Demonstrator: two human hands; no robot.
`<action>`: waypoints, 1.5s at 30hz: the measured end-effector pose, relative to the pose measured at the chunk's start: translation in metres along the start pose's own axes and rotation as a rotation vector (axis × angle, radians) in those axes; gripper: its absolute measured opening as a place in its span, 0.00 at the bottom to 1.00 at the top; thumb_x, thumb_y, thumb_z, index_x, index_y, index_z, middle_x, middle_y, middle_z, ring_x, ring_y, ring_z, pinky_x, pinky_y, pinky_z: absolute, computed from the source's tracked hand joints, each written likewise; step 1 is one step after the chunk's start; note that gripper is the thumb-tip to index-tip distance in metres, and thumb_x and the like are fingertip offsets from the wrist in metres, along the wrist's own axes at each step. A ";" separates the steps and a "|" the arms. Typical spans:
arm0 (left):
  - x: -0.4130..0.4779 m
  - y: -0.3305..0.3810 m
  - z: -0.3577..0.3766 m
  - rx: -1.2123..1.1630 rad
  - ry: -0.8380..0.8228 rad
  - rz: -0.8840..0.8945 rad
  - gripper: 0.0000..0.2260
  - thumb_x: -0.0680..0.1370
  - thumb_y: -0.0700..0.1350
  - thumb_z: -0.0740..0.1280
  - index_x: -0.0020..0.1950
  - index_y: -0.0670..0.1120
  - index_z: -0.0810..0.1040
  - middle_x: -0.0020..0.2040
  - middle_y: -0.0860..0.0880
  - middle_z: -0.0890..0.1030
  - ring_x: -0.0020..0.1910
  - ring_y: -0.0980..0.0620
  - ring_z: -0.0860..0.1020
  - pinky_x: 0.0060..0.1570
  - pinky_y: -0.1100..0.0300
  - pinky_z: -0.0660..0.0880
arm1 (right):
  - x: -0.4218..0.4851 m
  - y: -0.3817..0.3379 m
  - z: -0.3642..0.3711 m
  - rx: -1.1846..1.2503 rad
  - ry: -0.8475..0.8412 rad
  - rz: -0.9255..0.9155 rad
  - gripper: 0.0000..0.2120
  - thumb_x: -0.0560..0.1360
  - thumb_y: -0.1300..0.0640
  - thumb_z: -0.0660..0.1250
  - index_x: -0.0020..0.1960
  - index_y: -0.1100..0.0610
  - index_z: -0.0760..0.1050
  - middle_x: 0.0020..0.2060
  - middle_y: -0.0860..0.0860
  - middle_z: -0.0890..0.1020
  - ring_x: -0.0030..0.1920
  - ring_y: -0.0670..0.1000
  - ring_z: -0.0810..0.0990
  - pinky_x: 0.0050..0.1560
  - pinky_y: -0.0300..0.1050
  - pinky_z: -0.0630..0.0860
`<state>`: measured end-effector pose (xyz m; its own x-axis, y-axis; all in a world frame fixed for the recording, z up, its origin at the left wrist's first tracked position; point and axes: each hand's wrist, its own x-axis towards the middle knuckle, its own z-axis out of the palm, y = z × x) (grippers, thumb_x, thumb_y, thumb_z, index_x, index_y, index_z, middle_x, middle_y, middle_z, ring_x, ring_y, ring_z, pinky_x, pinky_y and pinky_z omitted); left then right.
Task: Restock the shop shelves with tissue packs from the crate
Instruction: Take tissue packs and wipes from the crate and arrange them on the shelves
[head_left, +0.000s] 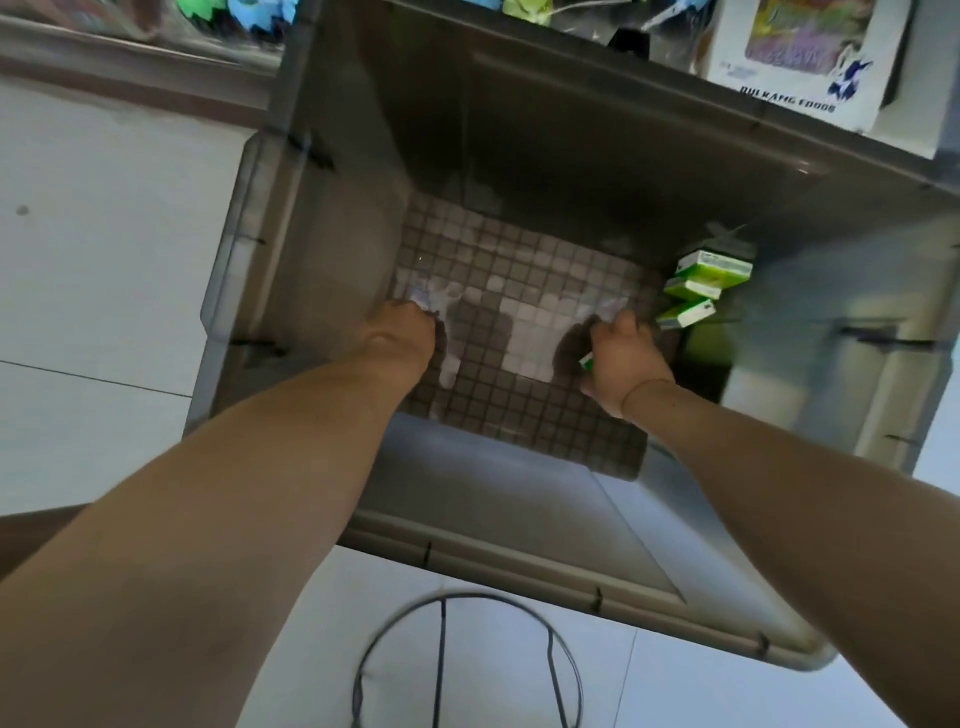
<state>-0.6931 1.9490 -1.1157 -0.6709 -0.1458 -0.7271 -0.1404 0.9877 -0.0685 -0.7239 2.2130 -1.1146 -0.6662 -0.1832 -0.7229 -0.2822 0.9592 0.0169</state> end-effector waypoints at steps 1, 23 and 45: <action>-0.002 0.001 0.001 -0.012 0.005 -0.010 0.17 0.86 0.43 0.55 0.68 0.36 0.76 0.67 0.36 0.77 0.67 0.36 0.75 0.64 0.46 0.72 | 0.000 -0.005 0.000 0.070 -0.025 -0.016 0.29 0.75 0.47 0.72 0.70 0.60 0.70 0.68 0.62 0.65 0.65 0.65 0.70 0.66 0.52 0.72; -0.190 0.015 -0.207 -1.025 0.348 0.427 0.09 0.74 0.42 0.77 0.51 0.53 0.84 0.47 0.51 0.86 0.48 0.50 0.83 0.58 0.48 0.78 | -0.185 0.030 -0.203 1.150 0.073 -0.274 0.09 0.77 0.65 0.72 0.54 0.59 0.73 0.46 0.54 0.83 0.43 0.51 0.84 0.44 0.44 0.84; -0.477 0.103 -0.484 -0.676 0.832 0.813 0.07 0.75 0.44 0.76 0.51 0.54 0.83 0.49 0.57 0.85 0.46 0.56 0.84 0.48 0.60 0.79 | -0.425 0.133 -0.401 1.556 0.973 -0.869 0.15 0.75 0.72 0.69 0.59 0.60 0.81 0.48 0.59 0.87 0.47 0.56 0.85 0.44 0.47 0.83</action>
<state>-0.7400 2.0932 -0.4451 -0.9407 0.2353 0.2443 0.3389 0.6236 0.7045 -0.7549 2.3325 -0.5281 -0.9339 -0.1274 0.3341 -0.3074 -0.1913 -0.9322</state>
